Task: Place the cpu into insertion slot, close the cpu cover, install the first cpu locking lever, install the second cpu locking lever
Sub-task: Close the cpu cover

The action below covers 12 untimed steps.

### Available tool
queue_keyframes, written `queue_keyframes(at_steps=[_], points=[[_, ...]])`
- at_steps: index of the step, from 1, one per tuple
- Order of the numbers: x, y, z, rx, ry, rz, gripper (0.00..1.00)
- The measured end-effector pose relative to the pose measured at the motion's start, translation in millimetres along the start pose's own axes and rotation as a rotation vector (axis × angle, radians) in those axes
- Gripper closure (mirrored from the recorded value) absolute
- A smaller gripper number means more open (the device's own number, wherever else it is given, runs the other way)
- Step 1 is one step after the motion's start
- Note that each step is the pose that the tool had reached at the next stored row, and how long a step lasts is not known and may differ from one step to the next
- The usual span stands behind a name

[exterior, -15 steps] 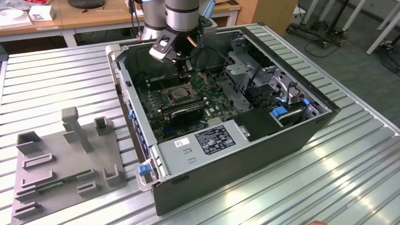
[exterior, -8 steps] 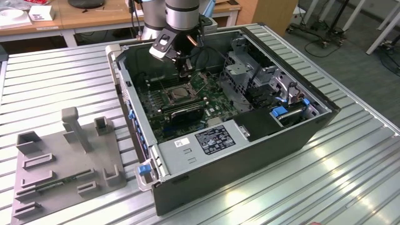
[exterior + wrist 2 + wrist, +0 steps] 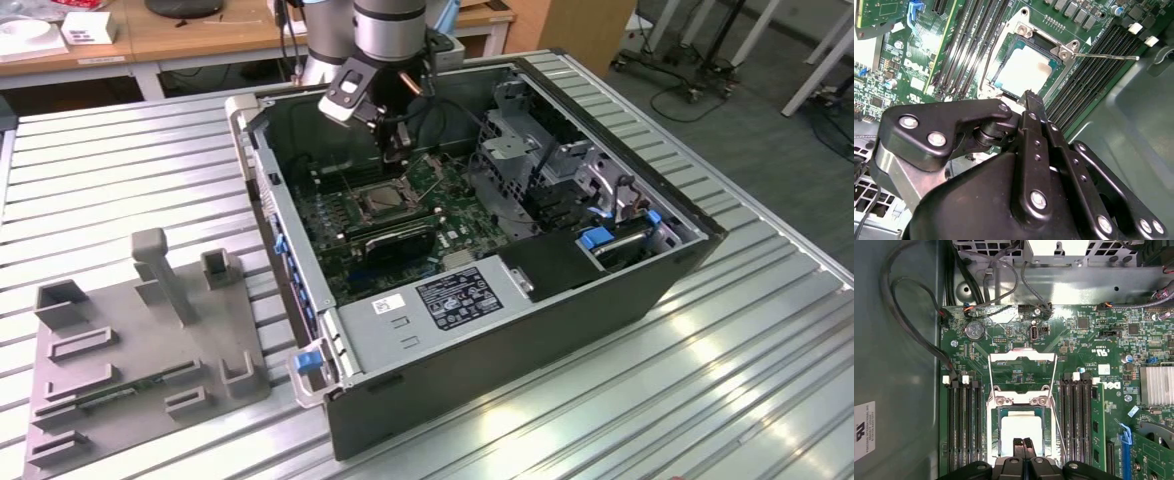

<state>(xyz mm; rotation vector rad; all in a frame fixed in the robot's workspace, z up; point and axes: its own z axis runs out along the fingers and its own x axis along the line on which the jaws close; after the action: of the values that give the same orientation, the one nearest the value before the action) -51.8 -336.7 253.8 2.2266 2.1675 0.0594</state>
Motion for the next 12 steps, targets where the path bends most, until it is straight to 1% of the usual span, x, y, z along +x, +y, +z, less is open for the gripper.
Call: queue_keyframes(at_steps=[9,12], points=[[0.0,0.7,-14.2,0.0000,0.0000,0.000,0.89],[0.1,0.9,-16.9,0.0000,0.0001,0.000,0.89]])
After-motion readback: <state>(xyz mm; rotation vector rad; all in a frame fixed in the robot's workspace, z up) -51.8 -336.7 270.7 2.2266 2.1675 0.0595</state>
